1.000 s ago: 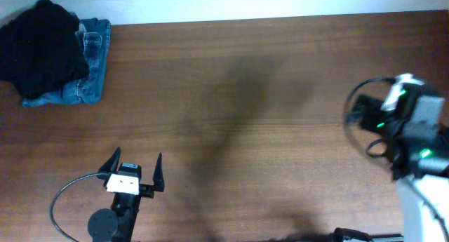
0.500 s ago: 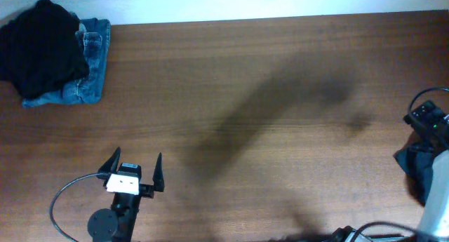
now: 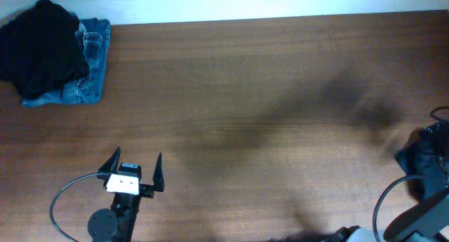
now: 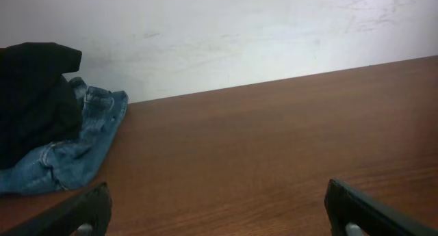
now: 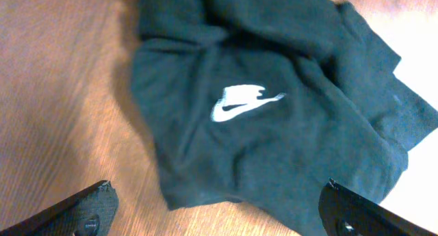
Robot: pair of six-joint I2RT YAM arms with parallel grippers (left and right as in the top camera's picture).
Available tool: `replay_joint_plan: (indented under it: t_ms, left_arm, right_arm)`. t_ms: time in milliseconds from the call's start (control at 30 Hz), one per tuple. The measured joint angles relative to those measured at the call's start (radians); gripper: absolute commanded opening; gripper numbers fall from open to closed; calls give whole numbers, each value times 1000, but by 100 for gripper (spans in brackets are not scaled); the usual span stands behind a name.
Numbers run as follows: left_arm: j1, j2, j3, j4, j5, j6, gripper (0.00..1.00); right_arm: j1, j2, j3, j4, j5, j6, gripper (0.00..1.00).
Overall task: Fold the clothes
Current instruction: 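Move the right gripper right toward the black Nike hoodie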
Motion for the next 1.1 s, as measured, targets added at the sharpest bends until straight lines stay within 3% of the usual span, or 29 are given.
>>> replay_joint_plan:
  t_ms: [367, 1100]
  left_arm:
    - [0, 0, 0, 0, 0, 0, 99]
    - [0, 0, 0, 0, 0, 0, 99]
  right_arm:
    - [-134, 8, 0, 22, -9, 122, 99]
    - [-218, 106, 0, 245, -96, 131, 99]
